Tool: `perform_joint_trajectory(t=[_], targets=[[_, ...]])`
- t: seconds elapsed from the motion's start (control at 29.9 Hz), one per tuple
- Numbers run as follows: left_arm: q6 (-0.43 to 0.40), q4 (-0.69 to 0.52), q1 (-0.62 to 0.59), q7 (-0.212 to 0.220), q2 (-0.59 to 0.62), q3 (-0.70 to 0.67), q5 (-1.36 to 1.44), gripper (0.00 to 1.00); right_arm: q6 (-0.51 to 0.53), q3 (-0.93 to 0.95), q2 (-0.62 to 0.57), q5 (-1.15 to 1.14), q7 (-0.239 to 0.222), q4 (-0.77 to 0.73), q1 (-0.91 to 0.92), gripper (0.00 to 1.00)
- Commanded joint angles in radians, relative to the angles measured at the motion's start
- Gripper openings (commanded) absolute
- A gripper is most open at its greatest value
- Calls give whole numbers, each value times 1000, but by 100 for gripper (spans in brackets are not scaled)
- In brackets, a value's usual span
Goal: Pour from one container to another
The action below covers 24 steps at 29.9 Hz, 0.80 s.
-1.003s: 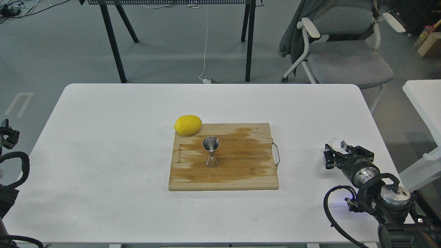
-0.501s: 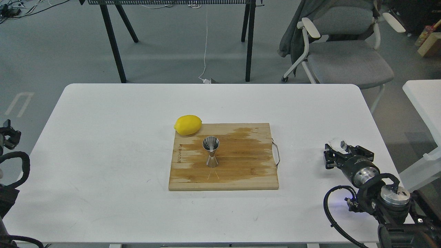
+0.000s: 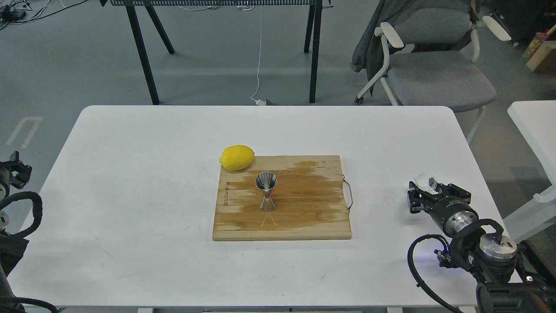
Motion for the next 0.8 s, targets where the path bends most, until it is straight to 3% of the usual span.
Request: perform_joint_trajectory(t=[0.0, 0.77], targets=[[0, -3, 5, 0, 1, 0, 1, 100, -3, 0, 0, 0, 0, 0, -2, 94], [0, -11, 5, 3, 3, 2, 6, 100, -9, 0, 8, 0, 0, 0, 0, 95]])
